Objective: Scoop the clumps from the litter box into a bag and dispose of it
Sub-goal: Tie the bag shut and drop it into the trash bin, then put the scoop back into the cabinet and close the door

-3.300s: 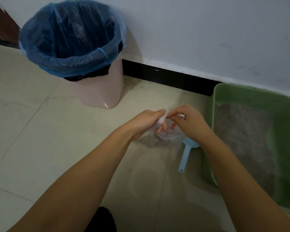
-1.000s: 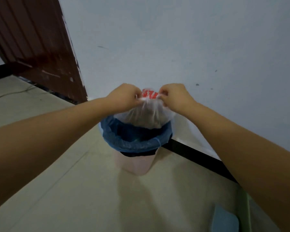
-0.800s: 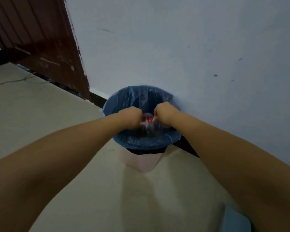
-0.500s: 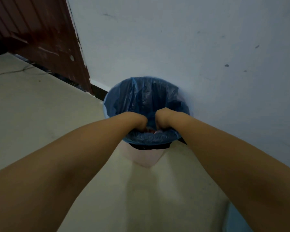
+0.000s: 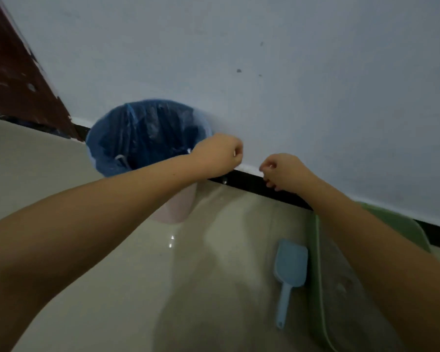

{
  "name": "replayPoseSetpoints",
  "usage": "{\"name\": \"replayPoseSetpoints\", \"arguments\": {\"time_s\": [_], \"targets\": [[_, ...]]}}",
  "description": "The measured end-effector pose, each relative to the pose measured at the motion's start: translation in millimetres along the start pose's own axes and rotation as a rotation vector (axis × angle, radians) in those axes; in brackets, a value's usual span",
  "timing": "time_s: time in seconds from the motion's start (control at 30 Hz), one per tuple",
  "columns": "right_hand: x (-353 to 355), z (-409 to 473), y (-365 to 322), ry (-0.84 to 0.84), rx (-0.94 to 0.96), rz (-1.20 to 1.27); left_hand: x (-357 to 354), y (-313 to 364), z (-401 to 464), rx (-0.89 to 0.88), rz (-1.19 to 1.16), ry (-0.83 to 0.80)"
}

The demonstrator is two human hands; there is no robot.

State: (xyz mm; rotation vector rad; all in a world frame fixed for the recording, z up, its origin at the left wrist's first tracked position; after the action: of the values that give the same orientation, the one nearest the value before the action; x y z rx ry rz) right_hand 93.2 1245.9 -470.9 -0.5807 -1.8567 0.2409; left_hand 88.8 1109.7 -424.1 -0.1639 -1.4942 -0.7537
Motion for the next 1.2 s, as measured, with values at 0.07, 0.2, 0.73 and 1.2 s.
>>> {"name": "replayPoseSetpoints", "arguments": {"time_s": [0.07,0.2,0.73,1.2], "targets": [[-49.8,-15.7,63.1,-0.174,-0.194,-0.025,-58.6,26.7,-2.9,-0.024,-0.029,-0.148],[-151.9,-59.6,149.3,-0.416,-0.414,-0.127,-178.0,52.7,-25.2,-0.015,-0.030,-0.510],[-249.1,-76.2,230.7,-0.184,-0.499,-0.151,-332.6,134.6,-14.7,0.213,-0.706,-0.536],[-238.0,-205.7,264.6,-0.133,-0.729,0.247,-357.3,151.2,-0.8,0.264,-0.549,-0.619]]}}
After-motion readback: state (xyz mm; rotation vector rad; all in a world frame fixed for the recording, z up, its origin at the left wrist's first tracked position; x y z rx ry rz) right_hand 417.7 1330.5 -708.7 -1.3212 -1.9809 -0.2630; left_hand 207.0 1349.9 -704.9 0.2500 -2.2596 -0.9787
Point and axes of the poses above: each hand's wrist, its own z-axis towards the middle knuckle, its own x-axis out of the back of the hand, y = z × x, the point moved 8 cm from there along z, towards the middle knuckle, and after that the axes turned 10 degrees about -x, right-handed, at the moved point
